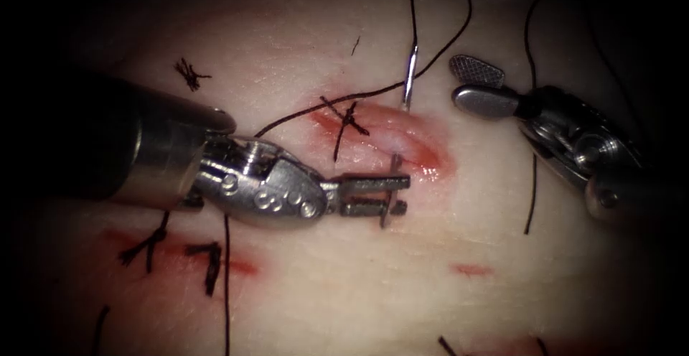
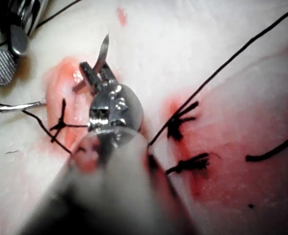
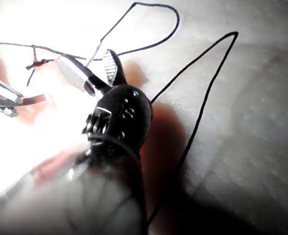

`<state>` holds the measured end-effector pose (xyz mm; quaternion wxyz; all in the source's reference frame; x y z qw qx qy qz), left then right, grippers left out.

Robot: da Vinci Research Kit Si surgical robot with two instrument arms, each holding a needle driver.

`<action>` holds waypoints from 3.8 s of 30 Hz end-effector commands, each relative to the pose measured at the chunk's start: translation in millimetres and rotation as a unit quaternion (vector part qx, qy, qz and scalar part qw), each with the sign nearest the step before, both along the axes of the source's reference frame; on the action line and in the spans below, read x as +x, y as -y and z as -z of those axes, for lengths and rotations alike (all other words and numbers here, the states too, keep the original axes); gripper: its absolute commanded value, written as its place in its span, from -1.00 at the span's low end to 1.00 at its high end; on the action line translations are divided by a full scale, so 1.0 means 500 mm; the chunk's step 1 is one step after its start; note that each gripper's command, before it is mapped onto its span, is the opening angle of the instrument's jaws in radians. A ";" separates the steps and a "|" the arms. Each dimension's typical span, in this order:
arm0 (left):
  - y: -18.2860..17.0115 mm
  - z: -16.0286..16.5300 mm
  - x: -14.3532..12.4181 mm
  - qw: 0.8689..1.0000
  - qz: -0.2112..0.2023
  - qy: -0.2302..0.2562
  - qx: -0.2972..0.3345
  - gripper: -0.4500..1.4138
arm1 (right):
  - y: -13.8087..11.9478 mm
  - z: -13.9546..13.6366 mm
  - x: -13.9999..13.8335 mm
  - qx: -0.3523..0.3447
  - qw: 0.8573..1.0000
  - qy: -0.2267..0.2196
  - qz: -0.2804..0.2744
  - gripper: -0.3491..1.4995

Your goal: Wound Closure

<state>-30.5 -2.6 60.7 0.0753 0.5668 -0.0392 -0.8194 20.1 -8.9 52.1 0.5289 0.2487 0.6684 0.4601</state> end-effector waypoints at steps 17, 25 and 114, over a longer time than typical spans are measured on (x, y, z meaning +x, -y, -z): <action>0.0023 0.0045 -0.0007 0.985 -0.033 0.068 0.157 -1.00 | -0.0006 0.0026 0.0016 0.005 1.000 -0.022 0.017 0.58; 0.0033 0.0147 0.0003 0.953 -0.045 0.073 0.291 -1.00 | -0.0013 0.0073 0.0019 -0.061 0.993 -0.012 0.099 0.60; 0.0049 0.0172 -0.0032 0.979 0.049 -0.050 -0.192 -1.00 | 0.0076 0.0180 0.0131 0.355 0.929 0.042 0.090 -0.91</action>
